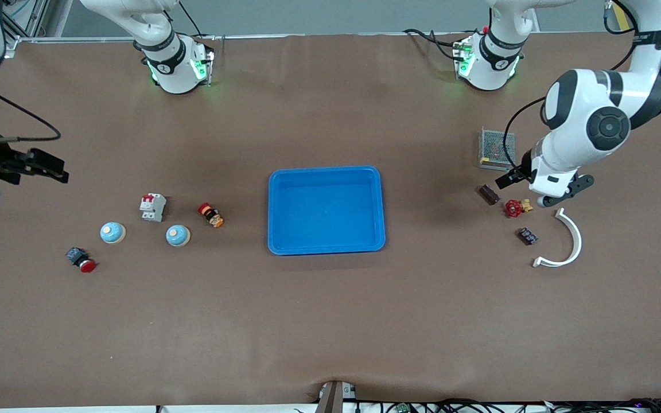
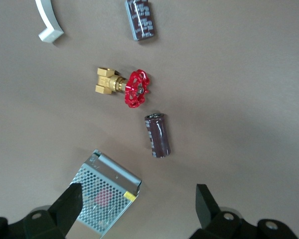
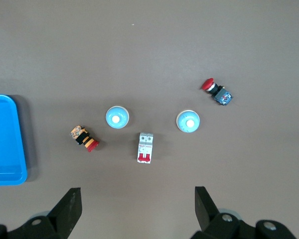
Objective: Place electrolytic capacitor and blue bell in tray
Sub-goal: 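Reach the left gripper to the capacitor while the right gripper reaches the bell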
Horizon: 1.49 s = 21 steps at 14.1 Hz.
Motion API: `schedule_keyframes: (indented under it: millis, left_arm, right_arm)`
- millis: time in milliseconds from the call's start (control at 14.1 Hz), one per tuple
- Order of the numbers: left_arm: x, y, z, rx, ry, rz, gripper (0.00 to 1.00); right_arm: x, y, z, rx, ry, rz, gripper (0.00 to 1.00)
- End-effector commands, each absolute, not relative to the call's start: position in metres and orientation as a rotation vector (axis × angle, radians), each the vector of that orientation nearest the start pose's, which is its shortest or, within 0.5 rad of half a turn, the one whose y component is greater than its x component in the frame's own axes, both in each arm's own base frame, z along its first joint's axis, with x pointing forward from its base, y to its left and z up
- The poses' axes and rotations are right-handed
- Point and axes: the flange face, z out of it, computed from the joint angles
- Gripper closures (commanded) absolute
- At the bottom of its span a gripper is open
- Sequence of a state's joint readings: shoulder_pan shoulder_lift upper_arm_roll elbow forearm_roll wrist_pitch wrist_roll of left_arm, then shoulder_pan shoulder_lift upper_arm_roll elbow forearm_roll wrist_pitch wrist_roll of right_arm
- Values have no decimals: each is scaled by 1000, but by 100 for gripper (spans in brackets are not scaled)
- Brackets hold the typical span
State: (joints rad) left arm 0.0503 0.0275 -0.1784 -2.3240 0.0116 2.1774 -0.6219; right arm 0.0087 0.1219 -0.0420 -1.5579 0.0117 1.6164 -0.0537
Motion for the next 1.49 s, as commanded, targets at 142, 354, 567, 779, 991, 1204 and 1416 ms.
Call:
schedule_keyframes:
  millis: [142,354,567,779,991,1204,1416]
  left_arm:
    - [471,-63,271,-2982,-852,172,11]
    - [473,-75,239,-2958,-965,157,26]
    - [474,-75,214,-2962,-997,146,29]
    - [473,-75,194,-2963,-1021,144,40]
    - [472,-74,185,-2964,-1023,148,47]
    - [473,-74,184,-2965,-1005,143,58]
    - [475,-76,186,-2968,-999,137,88]
  right_arm:
    - [626,4,498,-3130,-91,153,0]
    - [645,15,454,-3135,-120,161,0]
    - [656,24,424,-3136,-142,163,0]
    - [657,31,384,-3138,-157,137,0]
    - [655,34,355,-3136,-186,168,0]
    - [659,33,325,-3131,-211,192,0]
    - [660,39,298,-3128,-224,228,0]
